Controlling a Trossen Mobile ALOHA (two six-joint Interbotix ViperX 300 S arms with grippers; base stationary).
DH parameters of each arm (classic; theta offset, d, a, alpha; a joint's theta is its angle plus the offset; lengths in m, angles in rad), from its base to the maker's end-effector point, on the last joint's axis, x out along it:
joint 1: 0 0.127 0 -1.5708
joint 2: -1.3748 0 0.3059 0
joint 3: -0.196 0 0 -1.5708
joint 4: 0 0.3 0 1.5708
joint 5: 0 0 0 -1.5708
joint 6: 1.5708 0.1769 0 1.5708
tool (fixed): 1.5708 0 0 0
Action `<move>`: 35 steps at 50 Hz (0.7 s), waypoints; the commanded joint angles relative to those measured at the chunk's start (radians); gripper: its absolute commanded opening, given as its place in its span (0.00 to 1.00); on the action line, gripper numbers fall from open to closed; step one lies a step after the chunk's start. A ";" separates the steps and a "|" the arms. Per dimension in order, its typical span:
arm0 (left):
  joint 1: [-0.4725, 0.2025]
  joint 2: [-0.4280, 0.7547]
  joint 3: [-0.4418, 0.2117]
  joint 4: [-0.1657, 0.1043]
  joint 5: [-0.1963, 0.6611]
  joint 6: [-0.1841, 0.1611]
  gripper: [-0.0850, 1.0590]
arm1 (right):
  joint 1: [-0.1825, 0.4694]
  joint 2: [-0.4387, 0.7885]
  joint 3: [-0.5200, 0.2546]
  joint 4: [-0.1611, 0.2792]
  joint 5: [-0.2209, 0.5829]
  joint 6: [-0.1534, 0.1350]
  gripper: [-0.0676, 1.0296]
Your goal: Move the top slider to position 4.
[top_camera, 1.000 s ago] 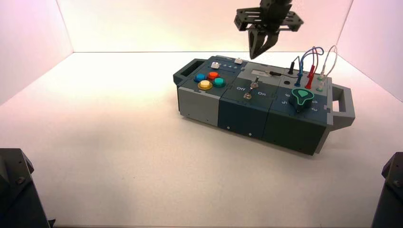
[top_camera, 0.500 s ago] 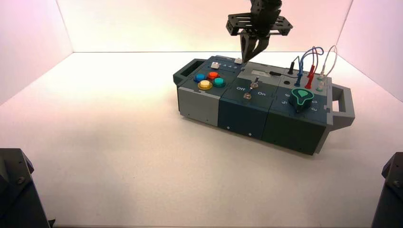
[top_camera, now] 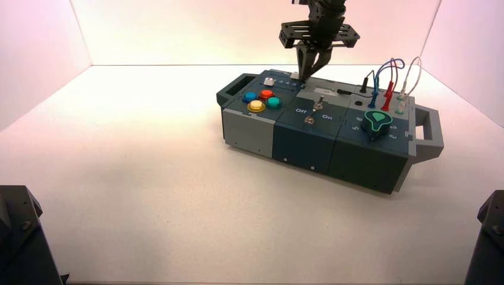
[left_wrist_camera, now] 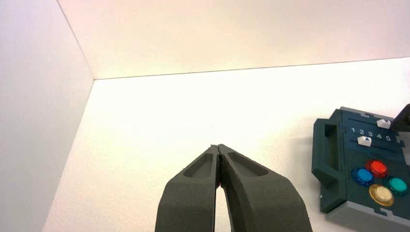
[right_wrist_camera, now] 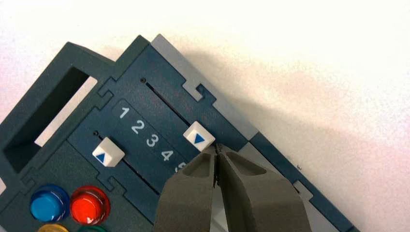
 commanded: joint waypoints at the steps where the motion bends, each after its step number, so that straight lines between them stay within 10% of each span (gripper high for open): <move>1: -0.005 0.003 -0.026 -0.002 -0.012 0.003 0.05 | 0.003 -0.011 -0.031 -0.002 0.002 -0.003 0.04; 35: -0.005 0.003 -0.026 -0.002 -0.015 0.003 0.05 | 0.003 0.008 -0.034 -0.002 0.002 -0.003 0.04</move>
